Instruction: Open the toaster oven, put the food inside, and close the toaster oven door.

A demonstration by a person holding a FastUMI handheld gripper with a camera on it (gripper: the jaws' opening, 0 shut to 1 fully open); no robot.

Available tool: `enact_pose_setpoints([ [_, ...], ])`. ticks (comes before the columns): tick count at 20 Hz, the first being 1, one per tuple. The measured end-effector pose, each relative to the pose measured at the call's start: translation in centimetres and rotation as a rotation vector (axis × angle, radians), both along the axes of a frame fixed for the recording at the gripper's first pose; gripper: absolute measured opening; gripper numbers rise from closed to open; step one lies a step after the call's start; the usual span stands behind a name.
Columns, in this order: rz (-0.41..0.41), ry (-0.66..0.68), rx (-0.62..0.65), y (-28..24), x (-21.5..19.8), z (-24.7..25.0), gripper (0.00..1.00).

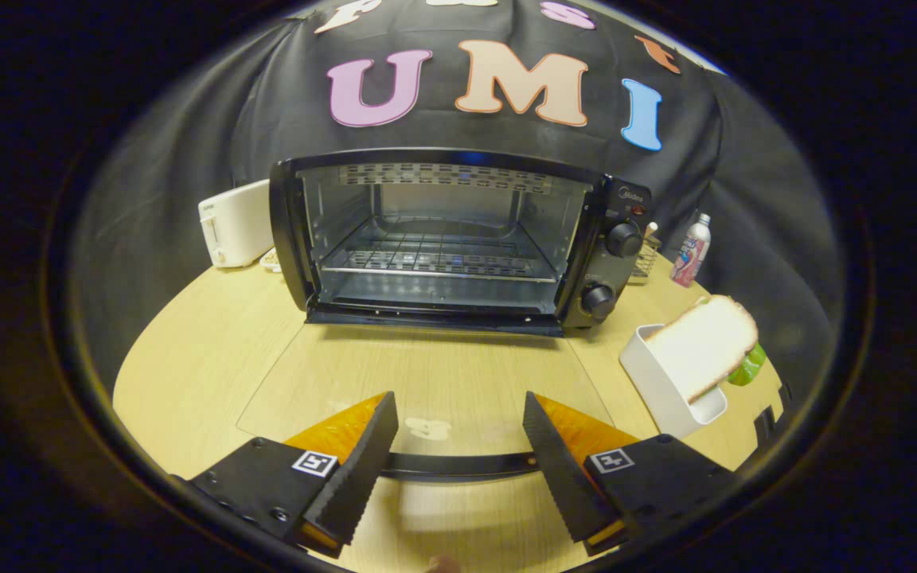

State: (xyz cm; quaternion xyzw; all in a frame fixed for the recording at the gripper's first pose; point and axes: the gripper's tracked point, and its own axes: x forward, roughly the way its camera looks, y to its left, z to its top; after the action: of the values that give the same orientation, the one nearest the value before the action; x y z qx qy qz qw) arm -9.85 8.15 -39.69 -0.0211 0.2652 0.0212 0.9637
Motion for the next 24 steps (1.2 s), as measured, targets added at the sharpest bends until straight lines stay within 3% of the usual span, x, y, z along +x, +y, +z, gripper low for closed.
enact_pose_setpoints([
  [4,-0.027,-0.006,0.044,-0.1,0.0,0.1,0.99],
  [12,0.018,-0.107,0.018,0.6,1.4,3.9,1.0],
  [17,-0.06,-0.205,0.048,-2.0,2.7,7.7,1.0],
  [24,-0.213,-0.321,0.019,-9.3,3.5,12.5,1.0],
])
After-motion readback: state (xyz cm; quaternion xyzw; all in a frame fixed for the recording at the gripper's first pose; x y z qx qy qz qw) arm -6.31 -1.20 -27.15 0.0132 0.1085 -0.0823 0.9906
